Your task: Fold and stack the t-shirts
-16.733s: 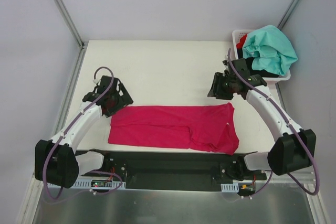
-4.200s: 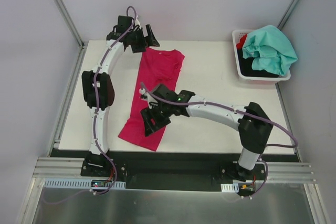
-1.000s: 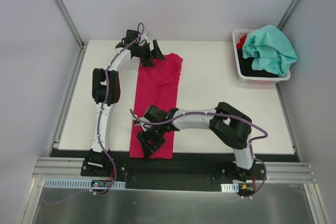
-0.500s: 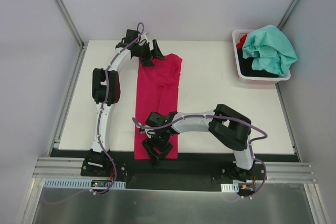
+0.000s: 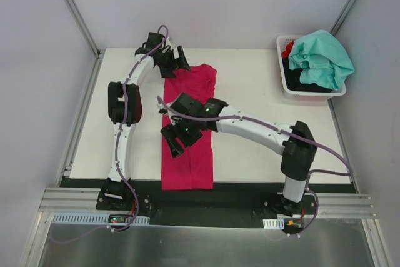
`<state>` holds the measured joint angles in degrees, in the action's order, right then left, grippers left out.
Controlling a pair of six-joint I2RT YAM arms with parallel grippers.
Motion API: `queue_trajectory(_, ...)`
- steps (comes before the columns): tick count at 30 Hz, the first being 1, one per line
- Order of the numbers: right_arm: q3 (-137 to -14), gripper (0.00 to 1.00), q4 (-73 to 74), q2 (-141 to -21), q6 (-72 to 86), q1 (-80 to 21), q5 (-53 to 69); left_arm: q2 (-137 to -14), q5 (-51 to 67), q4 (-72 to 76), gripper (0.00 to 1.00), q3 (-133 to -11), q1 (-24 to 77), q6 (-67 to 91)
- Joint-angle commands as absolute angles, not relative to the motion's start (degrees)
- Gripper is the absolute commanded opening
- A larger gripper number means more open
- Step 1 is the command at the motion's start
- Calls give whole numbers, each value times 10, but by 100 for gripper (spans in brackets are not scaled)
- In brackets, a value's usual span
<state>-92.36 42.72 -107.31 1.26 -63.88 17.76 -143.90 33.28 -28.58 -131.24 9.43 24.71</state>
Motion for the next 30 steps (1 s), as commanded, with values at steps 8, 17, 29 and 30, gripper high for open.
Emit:
queue_trajectory(8, -857, 74, 378, -985, -32, -424, 78, -1308, 99, -308, 99, -1224, 84, 207)
queue_trajectory(17, -930, 73, 371, -1124, -48, -359, 103, -1285, 82, -309, 99, -1192, 76, 200)
queue_trajectory(29, -1019, 73, 354, -1171, -62, -295, 136, -1307, 124, -291, 99, -1198, 66, 229)
queue_trajectory(30, -1024, 73, 350, -1174, -61, -287, 134, -1308, 120, -291, 99, -1200, 66, 233)
